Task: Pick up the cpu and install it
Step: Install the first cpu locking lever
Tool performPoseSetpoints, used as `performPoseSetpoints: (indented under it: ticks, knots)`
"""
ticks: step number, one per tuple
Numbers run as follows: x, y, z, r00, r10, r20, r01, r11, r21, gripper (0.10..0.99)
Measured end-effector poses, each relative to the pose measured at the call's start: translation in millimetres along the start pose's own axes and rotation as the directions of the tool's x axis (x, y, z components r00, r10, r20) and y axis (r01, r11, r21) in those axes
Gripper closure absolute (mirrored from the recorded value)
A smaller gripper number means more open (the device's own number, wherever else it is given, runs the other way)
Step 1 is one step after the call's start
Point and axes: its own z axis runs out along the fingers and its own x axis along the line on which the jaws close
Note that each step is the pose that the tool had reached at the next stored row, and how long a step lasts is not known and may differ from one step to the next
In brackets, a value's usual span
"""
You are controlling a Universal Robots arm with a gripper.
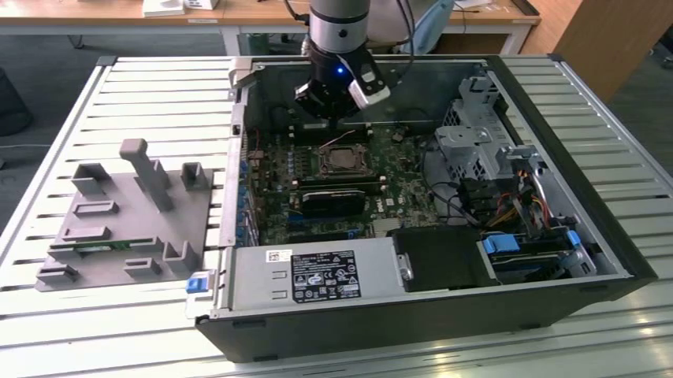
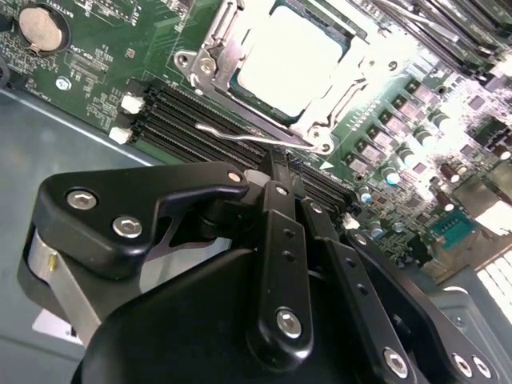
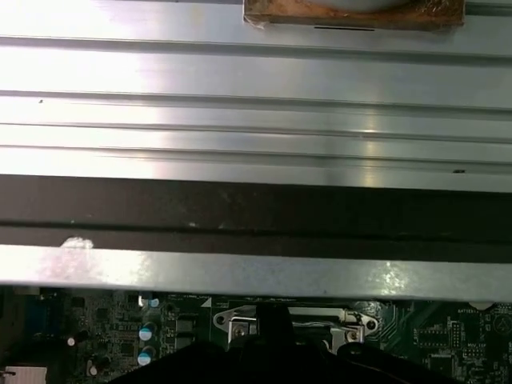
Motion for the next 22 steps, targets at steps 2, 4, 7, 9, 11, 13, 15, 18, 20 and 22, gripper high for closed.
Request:
performPoseSetpoints:
  ticks: [2, 4, 7, 9, 11, 13, 15, 18, 20, 22]
  knots:
    - [-2.8, 0.1, 1.1, 1.0, 0.0, -0.0001, 0.0, 1.0, 0.0, 0.98]
    - [-5.1, 0.4, 2.1, 1.0, 0.0, 0.0, 0.0, 1.0, 0.0, 0.98]
    - [-7.0, 0.9, 3.6, 1.0, 0.0, 0.0, 0.0, 1.0, 0.0, 0.98]
    - [-8.5, 0.9, 4.4, 1.0, 0.0, -0.0001, 0.0, 1.0, 0.0, 0.98]
    - [-10.1, 0.9, 5.5, 1.0, 0.0, 0.0, 0.0, 1.0, 0.0, 0.98]
    - [-10.9, 0.8, 6.1, 1.0, 0.0, -0.0001, 0.0, 1.0, 0.0, 0.98]
    - [-11.4, 0.7, 6.5, 1.0, 0.0, -0.0002, 0.0, 1.0, 0.0, 0.98]
    - [-12.6, 0.7, 7.3, 1.0, 0.0, 0.0, 0.0, 1.0, 0.0, 0.98]
    - [-13.3, 0.6, 7.8, 1.0, 0.0, 0.0, 0.0, 1.0, 0.0, 0.98]
    - [-14.3, 0.6, 8.4, 1.0, 0.0, 0.0001, 0.0, 1.0, 0.0, 0.98]
